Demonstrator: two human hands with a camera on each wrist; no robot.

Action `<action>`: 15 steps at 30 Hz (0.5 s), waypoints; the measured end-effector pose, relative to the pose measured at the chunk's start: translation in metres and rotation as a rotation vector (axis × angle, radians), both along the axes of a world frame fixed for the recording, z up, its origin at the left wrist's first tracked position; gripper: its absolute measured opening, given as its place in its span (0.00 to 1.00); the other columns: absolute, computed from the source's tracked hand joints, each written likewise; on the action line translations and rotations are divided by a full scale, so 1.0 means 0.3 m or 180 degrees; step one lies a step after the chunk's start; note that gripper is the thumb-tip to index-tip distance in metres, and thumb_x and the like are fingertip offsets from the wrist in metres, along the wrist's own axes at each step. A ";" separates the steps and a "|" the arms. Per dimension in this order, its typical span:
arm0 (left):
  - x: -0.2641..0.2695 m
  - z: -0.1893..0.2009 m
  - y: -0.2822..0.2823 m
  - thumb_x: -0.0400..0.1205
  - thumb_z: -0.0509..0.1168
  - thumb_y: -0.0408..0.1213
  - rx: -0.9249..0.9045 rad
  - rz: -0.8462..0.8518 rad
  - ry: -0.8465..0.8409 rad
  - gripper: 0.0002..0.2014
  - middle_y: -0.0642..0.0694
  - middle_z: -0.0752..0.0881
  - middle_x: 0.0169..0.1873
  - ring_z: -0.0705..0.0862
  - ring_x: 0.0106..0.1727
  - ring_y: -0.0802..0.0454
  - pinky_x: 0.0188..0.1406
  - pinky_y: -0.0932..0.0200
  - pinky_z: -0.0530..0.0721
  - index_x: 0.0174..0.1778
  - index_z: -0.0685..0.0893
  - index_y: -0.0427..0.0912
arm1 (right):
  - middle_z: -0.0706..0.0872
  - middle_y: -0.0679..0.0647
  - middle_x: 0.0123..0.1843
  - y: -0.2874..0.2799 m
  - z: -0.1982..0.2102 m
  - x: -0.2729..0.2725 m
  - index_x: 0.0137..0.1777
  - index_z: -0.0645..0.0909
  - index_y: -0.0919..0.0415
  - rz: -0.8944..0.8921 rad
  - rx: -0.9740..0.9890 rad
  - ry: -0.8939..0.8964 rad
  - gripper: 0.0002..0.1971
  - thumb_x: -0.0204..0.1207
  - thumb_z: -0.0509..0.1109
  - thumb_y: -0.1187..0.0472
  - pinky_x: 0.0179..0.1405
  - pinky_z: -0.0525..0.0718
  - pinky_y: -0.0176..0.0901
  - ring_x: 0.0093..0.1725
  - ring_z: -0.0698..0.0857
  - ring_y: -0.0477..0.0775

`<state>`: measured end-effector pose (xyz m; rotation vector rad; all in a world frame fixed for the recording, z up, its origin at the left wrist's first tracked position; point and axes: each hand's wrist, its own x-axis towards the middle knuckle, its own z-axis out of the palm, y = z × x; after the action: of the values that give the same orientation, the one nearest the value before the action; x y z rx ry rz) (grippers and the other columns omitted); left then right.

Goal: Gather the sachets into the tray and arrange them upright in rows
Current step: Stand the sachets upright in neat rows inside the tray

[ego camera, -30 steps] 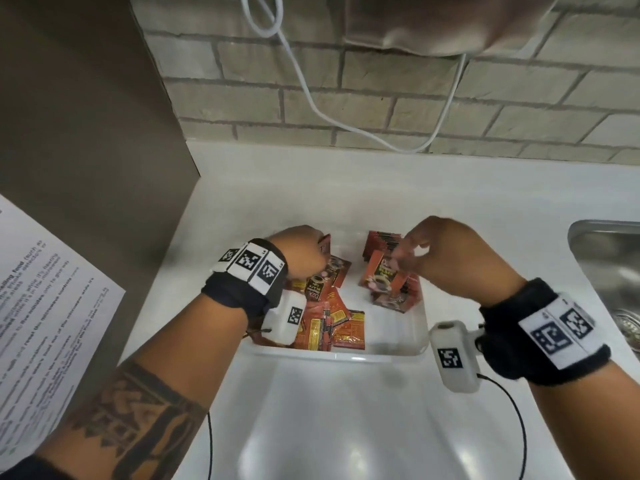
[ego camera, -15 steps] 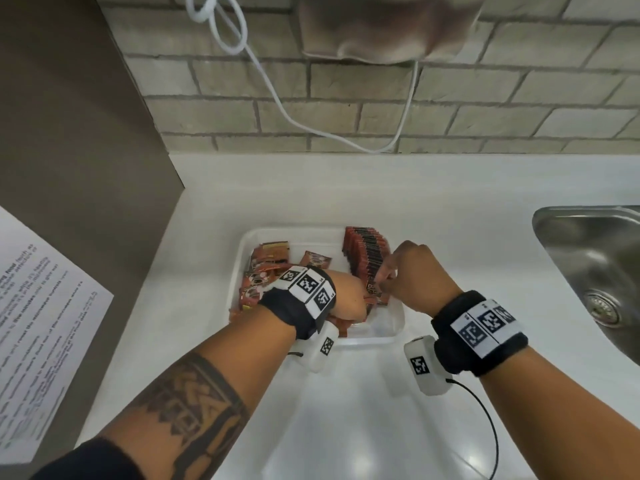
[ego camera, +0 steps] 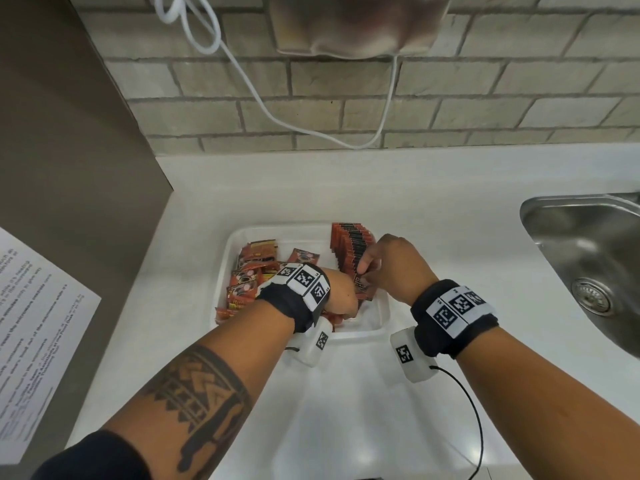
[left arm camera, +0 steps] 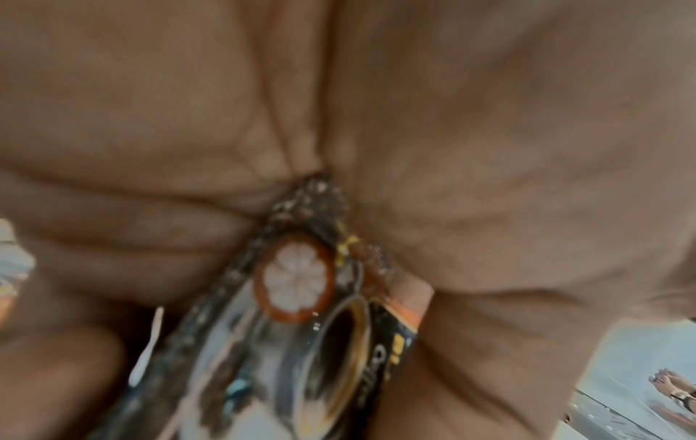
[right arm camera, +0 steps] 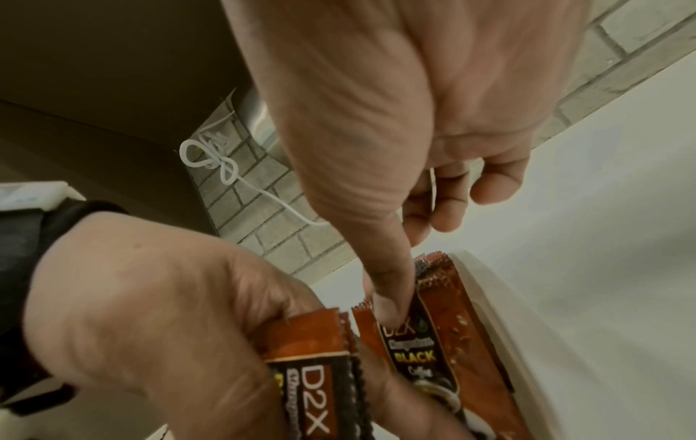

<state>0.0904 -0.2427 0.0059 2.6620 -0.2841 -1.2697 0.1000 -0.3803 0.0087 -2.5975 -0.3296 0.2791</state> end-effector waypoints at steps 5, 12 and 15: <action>-0.005 0.012 0.008 0.83 0.63 0.36 0.0034 -0.0059 -0.0005 0.09 0.50 0.83 0.24 0.78 0.24 0.54 0.28 0.64 0.76 0.39 0.85 0.41 | 0.82 0.49 0.48 -0.014 0.008 0.005 0.41 0.90 0.52 0.0068 0.0231 -0.0079 0.09 0.67 0.82 0.68 0.38 0.74 0.29 0.46 0.81 0.49; -0.004 0.065 0.095 0.82 0.71 0.46 -0.0592 0.0162 -0.0226 0.10 0.48 0.89 0.38 0.86 0.35 0.52 0.42 0.56 0.86 0.45 0.88 0.43 | 0.87 0.40 0.41 -0.077 0.057 -0.036 0.43 0.89 0.46 -0.0061 0.0709 -0.0263 0.04 0.75 0.79 0.58 0.40 0.74 0.20 0.40 0.82 0.37; -0.004 0.074 0.147 0.80 0.74 0.51 -0.1370 0.0515 -0.0331 0.13 0.43 0.93 0.44 0.91 0.48 0.44 0.59 0.48 0.88 0.48 0.89 0.43 | 0.90 0.42 0.40 -0.081 0.076 -0.070 0.45 0.88 0.47 0.0006 0.1205 0.0096 0.04 0.74 0.80 0.53 0.43 0.79 0.23 0.42 0.86 0.37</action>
<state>0.0891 -0.1985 0.0282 2.3299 -0.3087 -0.9031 0.0790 -0.4046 0.0314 -2.2189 -0.3379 0.2311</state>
